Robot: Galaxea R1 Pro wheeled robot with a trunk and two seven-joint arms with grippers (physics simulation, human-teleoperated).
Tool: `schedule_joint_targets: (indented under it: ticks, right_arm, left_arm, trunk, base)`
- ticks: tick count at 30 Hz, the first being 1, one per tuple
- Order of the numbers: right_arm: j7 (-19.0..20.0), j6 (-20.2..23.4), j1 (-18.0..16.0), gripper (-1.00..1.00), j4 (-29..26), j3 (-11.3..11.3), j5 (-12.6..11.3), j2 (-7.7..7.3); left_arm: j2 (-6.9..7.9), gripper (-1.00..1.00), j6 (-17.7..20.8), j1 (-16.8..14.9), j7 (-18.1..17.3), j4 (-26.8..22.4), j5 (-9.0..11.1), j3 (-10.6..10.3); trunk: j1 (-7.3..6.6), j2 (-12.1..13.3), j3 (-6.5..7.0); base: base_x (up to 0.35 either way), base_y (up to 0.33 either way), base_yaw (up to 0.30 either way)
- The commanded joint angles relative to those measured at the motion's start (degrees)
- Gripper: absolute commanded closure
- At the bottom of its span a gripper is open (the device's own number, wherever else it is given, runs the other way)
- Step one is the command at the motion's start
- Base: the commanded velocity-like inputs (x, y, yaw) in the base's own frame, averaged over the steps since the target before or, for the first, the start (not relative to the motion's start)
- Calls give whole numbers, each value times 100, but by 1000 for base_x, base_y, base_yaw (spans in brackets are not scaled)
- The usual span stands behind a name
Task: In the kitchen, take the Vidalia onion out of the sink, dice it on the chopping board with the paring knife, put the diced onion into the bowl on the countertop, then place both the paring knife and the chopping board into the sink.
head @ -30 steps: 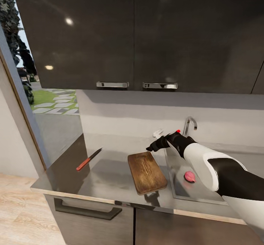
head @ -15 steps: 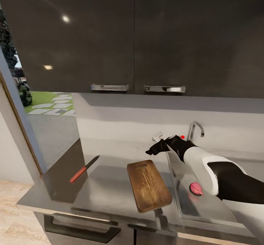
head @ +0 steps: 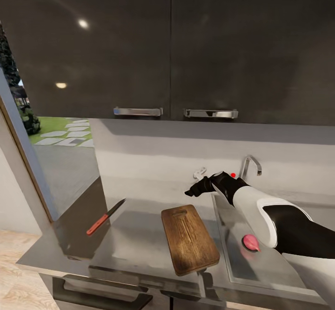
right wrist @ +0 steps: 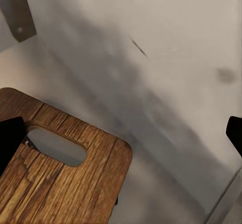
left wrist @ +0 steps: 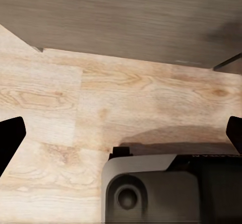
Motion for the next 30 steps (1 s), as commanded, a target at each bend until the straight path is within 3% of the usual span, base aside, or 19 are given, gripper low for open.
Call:
schedule_joint_targets:
  ticks: [1, 12, 30]
  right_arm:
    - [22, 38, 1, -100, -13, 19, -14, 0]
    - [22, 37, 1, -100, -13, 13, -14, 0]
    - [202, 43, 8, -100, -13, 12, -14, 0]
  left_arm:
    - [-2, -100, -4, 0, -3, 25, 2, -1]
    - [-78, -100, -4, 0, -5, 412, 2, -7]
    - [-77, -100, -4, 0, -5, 423, -7, 10]
  trunk:
    - [2, -4, -2]
    - [2, -4, -2]
    - [2, -4, -31]
  base:
    - [1, 0, 0]
    - [0, 0, 0]
    - [0, 0, 0]
